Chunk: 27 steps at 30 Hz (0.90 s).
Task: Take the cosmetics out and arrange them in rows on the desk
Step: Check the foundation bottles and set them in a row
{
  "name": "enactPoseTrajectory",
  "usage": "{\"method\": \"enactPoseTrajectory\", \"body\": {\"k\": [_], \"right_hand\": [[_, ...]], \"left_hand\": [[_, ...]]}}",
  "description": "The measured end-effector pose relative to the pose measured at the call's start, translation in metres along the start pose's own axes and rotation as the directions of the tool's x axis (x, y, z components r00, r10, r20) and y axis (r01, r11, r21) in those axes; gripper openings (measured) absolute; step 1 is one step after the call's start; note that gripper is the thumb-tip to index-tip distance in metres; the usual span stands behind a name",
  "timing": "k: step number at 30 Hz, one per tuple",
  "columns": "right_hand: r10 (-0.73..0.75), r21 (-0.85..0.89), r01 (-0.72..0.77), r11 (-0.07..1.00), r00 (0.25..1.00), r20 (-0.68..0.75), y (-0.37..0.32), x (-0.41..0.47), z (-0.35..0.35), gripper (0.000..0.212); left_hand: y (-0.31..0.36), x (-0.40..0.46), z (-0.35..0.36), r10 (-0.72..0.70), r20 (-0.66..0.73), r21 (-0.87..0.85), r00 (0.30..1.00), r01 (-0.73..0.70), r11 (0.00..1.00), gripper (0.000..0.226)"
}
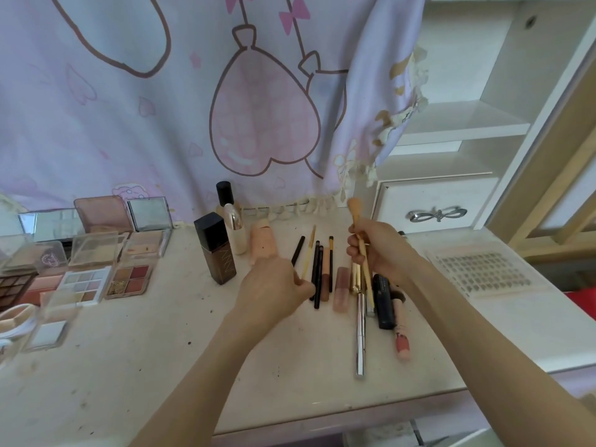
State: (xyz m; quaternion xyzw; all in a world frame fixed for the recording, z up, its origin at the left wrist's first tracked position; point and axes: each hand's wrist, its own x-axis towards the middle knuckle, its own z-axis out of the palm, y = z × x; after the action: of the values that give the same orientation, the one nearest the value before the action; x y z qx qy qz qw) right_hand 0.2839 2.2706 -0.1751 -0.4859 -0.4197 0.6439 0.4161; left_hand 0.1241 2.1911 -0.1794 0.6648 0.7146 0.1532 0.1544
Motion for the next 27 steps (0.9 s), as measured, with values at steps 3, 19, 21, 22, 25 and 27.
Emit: {"method": "enactPoseTrajectory", "body": {"k": [3, 19, 21, 22, 25, 27], "right_hand": [[-0.085, -0.026, 0.088, 0.996, 0.991, 0.103, 0.004, -0.006, 0.004, 0.014], [-0.178, -0.1, 0.167, 0.981, 0.978, -0.109, -0.023, -0.011, -0.052, 0.035], [-0.156, -0.105, 0.147, 0.984, 0.983, -0.094, -0.021, -0.009, -0.06, 0.032], [-0.151, -0.141, 0.138, 0.98, 0.985, -0.084, -0.02, -0.007, -0.064, 0.03], [-0.111, -0.354, 0.088, 0.931, 0.993, -0.046, -0.02, -0.001, -0.071, 0.023], [-0.069, -0.57, 0.034, 0.821, 0.997, -0.04, -0.021, 0.005, -0.071, 0.021]], "left_hand": [[0.016, 0.002, -0.011, 0.104, -0.034, -0.129, 0.994, -0.108, 0.986, 0.023], [0.031, 0.088, 0.044, 0.124, -0.07, 0.208, 0.99, -0.107, 0.972, 0.034], [0.034, 0.099, 0.05, 0.116, -0.064, 0.282, 0.991, -0.094, 0.955, 0.037], [0.035, 0.103, 0.052, 0.105, -0.049, 0.302, 0.993, -0.086, 0.95, 0.037], [0.036, 0.114, 0.056, 0.046, 0.017, 0.328, 0.999, -0.05, 0.943, 0.036], [0.038, 0.119, 0.056, 0.014, 0.046, 0.318, 0.999, -0.028, 0.948, 0.034]]}}
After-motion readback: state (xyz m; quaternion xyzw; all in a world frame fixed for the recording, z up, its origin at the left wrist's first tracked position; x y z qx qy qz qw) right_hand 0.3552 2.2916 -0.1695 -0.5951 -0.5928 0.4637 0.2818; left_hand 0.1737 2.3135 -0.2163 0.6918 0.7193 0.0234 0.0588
